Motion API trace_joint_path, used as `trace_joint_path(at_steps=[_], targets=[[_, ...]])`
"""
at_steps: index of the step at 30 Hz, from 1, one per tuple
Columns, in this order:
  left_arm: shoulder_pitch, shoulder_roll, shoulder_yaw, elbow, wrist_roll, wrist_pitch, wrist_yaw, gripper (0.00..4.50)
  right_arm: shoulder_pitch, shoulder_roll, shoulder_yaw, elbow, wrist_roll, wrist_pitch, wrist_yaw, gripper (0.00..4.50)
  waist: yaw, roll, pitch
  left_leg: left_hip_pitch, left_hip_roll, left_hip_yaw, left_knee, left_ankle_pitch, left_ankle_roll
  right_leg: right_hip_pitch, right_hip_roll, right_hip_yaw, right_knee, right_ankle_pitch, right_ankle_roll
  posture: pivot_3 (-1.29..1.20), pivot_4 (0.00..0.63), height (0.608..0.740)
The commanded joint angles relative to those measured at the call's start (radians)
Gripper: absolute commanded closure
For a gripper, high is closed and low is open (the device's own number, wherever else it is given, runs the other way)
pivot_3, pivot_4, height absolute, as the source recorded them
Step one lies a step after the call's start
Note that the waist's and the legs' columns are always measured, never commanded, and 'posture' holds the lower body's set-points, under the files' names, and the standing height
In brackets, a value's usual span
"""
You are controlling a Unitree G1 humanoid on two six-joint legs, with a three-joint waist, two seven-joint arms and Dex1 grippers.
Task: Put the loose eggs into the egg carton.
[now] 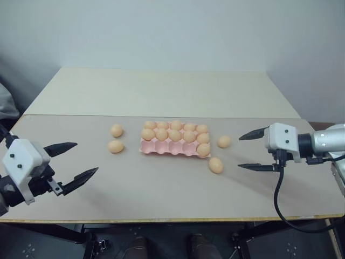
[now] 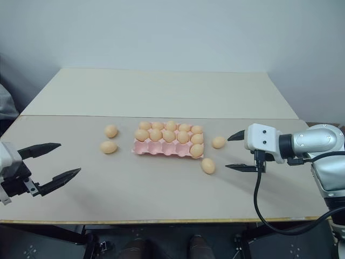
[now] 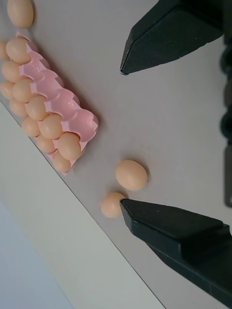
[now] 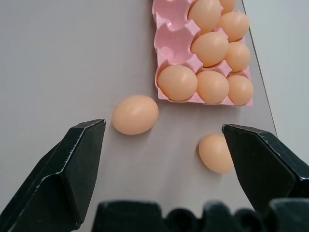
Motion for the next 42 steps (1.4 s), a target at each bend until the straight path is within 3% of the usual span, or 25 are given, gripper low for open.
trace_joint_path(at_steps=[1, 21, 31, 42], targets=[[-0.001, 0.01, 0.039, -0.013, -0.018, 0.001, -0.011, 0.03, -0.005, -0.016, -0.037, -0.014, 0.016, -0.002, -0.002, 0.0, 0.0, 0.0, 0.0, 0.0, 0.0, 0.0, 0.0, 0.0, 0.0, 0.0, 0.0, 0.0, 0.0, 0.0, 0.0, 0.0, 0.15, 0.74], [-0.065, 0.017, -0.058, 0.009, -0.016, -0.049, -0.043, 0.03, 0.048, -0.022, -0.065, -0.069, 0.046, 0.069, -0.013, 0.0, 0.001, 0.0, 0.0, 0.0, 0.0, 0.0, 0.0, 0.0, 0.0, 0.0, 0.0, 0.0, 0.0, 0.0, 0.0, 0.0, 0.15, 0.74], [-0.208, 0.023, -0.212, 0.087, -0.028, -0.086, -0.096, 0.03, 0.021, 0.135, 0.095, -0.056, -0.036, 0.145, -0.136, 0.0, -0.001, 0.0, 0.0, 0.0, 0.0, 0.0, 0.0, 0.0, 0.001, 0.0, 0.001, 0.0, 0.0, 0.0, 0.0, 0.0, 0.15, 0.74], [-0.228, 0.028, -0.25, 0.107, -0.019, -0.091, -0.119, 0.03, -0.086, 0.256, 0.239, 0.096, -0.172, 0.172, -0.212, 0.0, 0.001, 0.0, 0.0, -0.001, 0.0, 0.0, 0.0, 0.0, 0.001, 0.0, 0.001, 0.0, 0.001, 0.001, 0.0, 0.0, 0.15, 0.74]])
